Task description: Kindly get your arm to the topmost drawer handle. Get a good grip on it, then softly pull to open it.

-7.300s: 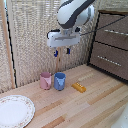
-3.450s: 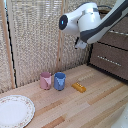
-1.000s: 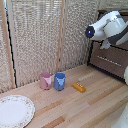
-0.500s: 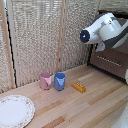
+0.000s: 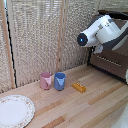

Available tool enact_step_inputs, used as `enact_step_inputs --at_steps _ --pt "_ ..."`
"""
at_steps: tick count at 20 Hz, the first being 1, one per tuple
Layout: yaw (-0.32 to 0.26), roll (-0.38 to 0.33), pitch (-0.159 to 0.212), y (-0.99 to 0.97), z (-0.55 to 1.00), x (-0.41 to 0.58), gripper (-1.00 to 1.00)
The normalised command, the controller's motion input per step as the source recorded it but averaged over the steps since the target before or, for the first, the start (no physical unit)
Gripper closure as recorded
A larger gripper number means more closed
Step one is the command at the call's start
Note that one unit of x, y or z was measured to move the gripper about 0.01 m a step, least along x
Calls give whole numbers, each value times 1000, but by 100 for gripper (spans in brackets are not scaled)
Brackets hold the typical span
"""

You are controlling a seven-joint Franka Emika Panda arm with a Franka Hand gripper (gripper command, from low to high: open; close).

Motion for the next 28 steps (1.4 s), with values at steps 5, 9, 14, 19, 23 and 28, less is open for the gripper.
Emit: enact_step_inputs --at_steps 5,9,14,19,23,28 --pt "15 -110 0 774 -130 26 100" --pt "25 -36 3 274 22 16 -100" --pt "-4 -37 20 292 75 25 -100" --pt "0 69 -4 447 233 0 -100" --pt "-6 320 0 344 202 1 -100" --pt "-51 375 19 338 0 0 -100"
